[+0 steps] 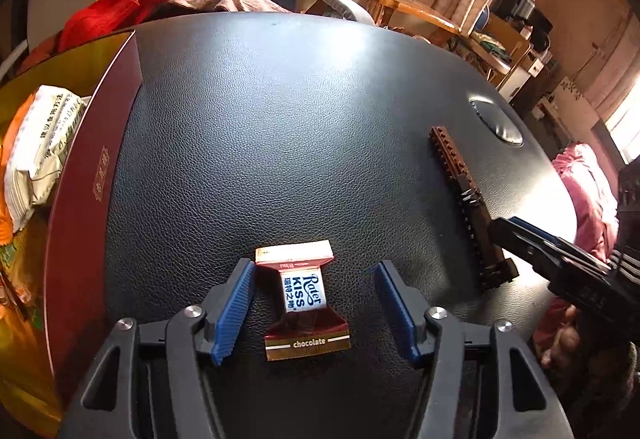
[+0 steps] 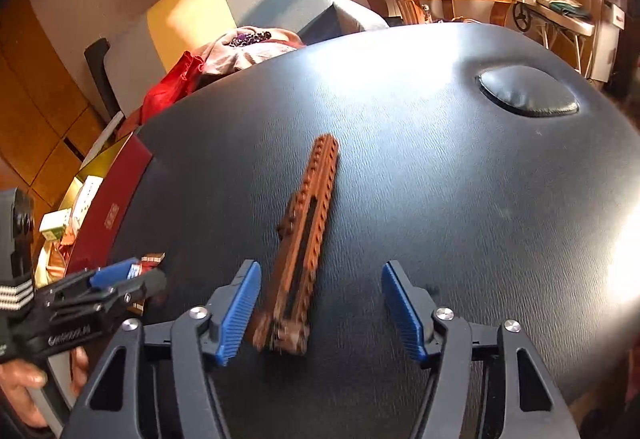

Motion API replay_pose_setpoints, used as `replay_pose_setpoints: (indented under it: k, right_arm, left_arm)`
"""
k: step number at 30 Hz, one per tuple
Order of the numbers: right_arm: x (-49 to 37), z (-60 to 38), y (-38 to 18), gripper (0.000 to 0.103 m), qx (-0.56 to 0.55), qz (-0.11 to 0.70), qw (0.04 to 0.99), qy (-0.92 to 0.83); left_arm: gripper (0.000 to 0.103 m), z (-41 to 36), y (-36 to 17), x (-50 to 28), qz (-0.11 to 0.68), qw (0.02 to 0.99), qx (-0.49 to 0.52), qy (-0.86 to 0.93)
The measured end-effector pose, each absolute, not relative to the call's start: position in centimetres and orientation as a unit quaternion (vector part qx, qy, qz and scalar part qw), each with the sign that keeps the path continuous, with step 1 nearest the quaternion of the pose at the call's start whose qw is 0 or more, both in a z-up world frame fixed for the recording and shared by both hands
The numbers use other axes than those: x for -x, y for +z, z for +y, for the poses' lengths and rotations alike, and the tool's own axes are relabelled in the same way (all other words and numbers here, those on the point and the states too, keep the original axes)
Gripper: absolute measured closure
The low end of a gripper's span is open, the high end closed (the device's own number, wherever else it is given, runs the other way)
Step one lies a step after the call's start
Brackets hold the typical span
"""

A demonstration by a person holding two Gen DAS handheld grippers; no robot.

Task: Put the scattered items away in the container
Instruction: 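Grasp the brown brick toy rifle with the right tool while the left tool holds the candy, then carry the candy and toy rifle in both tools over the gold tray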

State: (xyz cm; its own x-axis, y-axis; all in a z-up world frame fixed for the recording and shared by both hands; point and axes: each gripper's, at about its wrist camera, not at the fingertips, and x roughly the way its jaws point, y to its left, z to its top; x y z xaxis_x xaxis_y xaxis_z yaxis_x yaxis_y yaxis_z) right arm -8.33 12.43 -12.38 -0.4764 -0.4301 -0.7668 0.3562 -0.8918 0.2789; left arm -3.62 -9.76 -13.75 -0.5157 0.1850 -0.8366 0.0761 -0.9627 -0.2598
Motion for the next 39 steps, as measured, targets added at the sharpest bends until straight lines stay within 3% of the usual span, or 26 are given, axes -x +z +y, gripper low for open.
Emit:
replay_pose_setpoints:
  k: [2,9,12,17,23,32,39]
  right_arm:
    - [8.9,12.2,-12.4,0.045,-0.459,-0.041,0.233,-0.856]
    - [10.2,9.9,-12.9,0.069,-0.469,-0.017,0.24,-0.85]
    - [10.1,9.8,-13.1,0.072,-0.468,-0.009,0.237,-0.851]
    - [10.2,9.6,-13.2,0.071,-0.471,-0.001,0.236,-0.85]
    - [10.0,8.9,-13.3,0.068,-0.471,0.027,0.232,-0.851]
    - [8.9,8.3,-13.3,0.072,-0.449,0.071,0.224,-0.862]
    - [7.6,10.8,-13.0,0.076,-0.457,-0.012,0.244,-0.855]
  left_arm:
    - [0.028,-9.7,-13.9,3.7,-0.14,0.041,0.489,0.86]
    - [0.024,-7.7,-14.0,4.1,-0.088,0.028,0.486,0.869]
    - [0.027,-7.8,-14.0,4.0,-0.089,0.029,0.481,0.872]
    - [0.05,-8.6,-14.0,3.5,-0.092,0.015,0.473,0.876]
    - [0.07,-9.7,-14.0,3.1,-0.092,0.007,0.473,0.876]
    - [0.075,-9.6,-13.8,2.0,-0.073,0.002,0.47,0.88]
    - [0.076,-9.8,-13.5,0.4,-0.066,0.009,0.464,0.883]
